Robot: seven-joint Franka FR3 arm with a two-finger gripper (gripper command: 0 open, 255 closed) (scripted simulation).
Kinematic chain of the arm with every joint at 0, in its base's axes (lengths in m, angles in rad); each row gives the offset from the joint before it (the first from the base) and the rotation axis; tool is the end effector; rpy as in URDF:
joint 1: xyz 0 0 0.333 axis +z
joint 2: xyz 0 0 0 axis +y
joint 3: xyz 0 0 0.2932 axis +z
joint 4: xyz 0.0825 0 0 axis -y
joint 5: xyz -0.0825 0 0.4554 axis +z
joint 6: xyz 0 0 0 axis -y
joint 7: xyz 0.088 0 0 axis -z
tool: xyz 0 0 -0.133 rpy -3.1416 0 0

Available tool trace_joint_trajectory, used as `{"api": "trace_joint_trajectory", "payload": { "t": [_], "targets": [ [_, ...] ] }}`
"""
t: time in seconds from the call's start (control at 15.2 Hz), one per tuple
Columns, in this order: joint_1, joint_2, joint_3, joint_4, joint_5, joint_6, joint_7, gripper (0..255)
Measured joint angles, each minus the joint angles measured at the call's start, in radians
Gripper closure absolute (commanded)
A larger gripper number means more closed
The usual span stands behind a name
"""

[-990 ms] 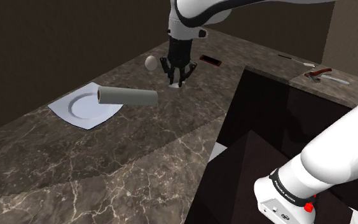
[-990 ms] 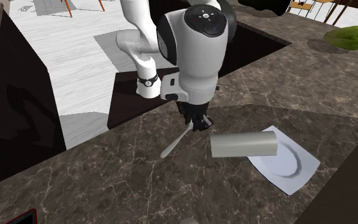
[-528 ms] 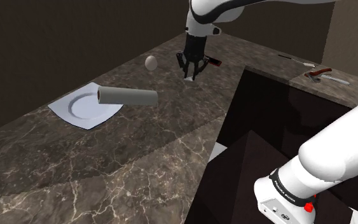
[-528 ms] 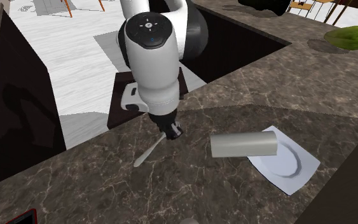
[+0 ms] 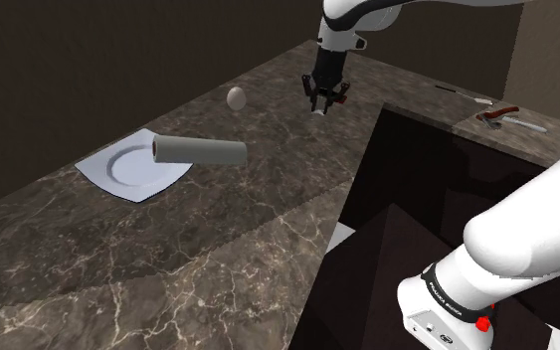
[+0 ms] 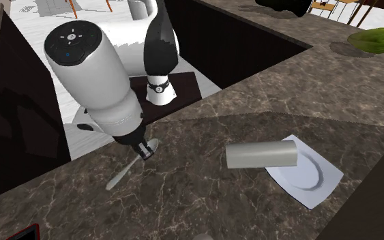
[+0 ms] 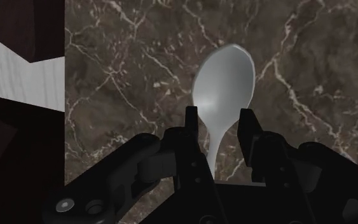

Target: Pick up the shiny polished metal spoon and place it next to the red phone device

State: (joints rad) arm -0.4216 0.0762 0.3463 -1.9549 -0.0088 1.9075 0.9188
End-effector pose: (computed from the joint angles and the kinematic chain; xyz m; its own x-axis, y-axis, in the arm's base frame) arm 0.6182 -0.0485 0.3506 0.5435 -0.8349 -0.0863 -0.8312 -0.5497 0.0835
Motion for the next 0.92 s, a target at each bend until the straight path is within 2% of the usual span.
{"api": "trace_joint_trajectory", "payload": {
  "t": [0.26,0.66,0.92],
  "targets": [
    [-0.045,0.027,-0.04,0.039,-0.016,-0.013,-0.08,255],
    [-0.102,0.135,-0.094,0.181,-0.053,-0.05,-0.182,255],
    [-0.112,0.159,-0.103,0.176,-0.06,-0.022,-0.197,255]
  ]
}}
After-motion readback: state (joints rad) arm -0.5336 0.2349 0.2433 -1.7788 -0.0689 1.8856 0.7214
